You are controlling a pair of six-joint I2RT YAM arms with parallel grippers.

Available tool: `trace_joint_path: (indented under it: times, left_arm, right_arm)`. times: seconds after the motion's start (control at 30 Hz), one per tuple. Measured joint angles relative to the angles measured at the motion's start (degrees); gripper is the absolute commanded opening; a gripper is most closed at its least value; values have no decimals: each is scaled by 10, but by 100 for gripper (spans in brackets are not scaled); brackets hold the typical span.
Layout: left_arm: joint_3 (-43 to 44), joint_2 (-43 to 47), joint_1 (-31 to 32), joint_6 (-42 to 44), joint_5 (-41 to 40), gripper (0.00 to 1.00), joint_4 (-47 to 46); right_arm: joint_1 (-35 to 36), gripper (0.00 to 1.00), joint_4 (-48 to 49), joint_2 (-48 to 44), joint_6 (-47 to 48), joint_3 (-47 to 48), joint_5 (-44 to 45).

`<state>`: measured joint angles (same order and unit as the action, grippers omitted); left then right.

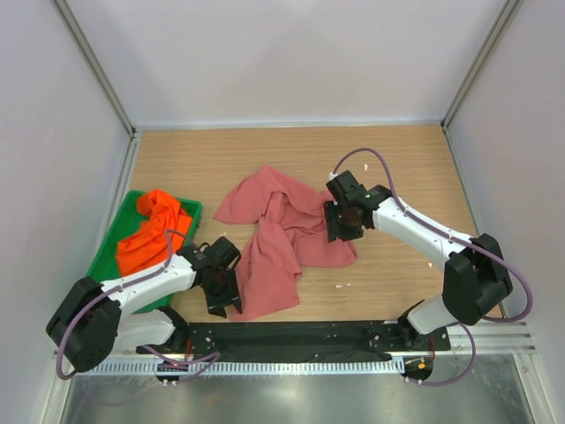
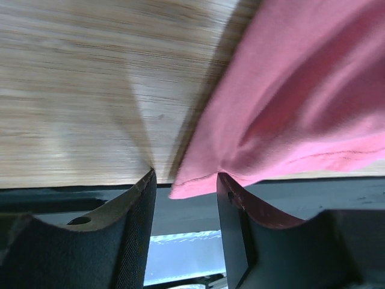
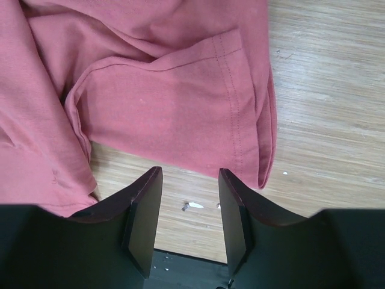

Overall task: Fold and stack the t-shirts
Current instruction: Flatten the tshirt out

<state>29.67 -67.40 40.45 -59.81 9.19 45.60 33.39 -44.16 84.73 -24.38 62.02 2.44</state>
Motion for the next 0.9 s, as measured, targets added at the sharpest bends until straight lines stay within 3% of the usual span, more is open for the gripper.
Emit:
trace_joint_path:
  times: [0.3,0.47,0.6,0.63,0.9]
  left_arm:
    - [-14,10,1,-14,30,45,-26]
    - [-21,10,1,-22,43,30,-37]
    - [-28,12,1,-28,45,3,-45]
    - [-29,14,1,-30,45,0,-47]
    - [-32,40,2,-21,13,0,-55]
  right_arm:
    - [0,48,17,19,0,0,0]
    - [0,49,24,42,0,6,1]
    - [0,48,29,67,1,16,7]
    - [0,49,30,73,2,20,9]
    - [-2,44,29,151,-3,71,56]
